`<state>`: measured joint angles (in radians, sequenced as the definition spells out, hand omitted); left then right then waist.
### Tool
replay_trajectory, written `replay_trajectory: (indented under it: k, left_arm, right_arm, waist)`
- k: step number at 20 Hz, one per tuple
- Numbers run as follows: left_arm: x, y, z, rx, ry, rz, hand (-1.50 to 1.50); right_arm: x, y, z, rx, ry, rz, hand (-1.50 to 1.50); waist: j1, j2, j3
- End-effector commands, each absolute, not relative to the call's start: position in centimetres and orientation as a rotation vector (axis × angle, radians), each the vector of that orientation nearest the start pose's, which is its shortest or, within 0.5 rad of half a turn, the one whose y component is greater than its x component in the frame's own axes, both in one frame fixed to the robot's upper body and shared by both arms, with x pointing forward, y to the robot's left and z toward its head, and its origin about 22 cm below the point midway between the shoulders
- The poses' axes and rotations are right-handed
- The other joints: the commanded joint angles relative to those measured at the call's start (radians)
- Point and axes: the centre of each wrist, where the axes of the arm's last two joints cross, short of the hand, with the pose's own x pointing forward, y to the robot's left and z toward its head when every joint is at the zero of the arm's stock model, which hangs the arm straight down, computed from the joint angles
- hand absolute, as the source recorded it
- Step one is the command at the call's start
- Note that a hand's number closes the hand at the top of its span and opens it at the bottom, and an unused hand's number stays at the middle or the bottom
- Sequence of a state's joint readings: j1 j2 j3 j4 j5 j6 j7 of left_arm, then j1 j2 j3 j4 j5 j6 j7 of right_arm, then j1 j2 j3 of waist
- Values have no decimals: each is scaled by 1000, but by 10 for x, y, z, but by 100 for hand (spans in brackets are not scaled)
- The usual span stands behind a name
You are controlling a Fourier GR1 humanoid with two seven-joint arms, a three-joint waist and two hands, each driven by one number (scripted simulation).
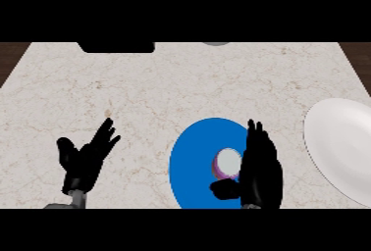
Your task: Pick the can from the plate and place it in the plate
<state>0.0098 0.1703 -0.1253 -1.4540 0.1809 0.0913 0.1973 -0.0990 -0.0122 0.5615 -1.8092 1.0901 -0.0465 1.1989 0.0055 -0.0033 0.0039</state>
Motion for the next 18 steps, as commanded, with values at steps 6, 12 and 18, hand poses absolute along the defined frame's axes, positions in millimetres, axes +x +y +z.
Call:
replay_trajectory:
  k: [6,12,18]
  left_arm:
    - [224,251,-43,12,-1185,-3,0]
    - [234,245,-40,6,-1173,-8,0]
    - [236,242,-30,5,-1169,-14,0]
  right_arm:
    - [220,-93,44,-916,-761,472,-150]
    - [214,-87,42,-958,-780,596,150]
    - [248,-92,45,-1015,-770,548,150]
  waist:
    - [1,6,-4]
    - [-6,3,-4]
    - [1,5,-4]
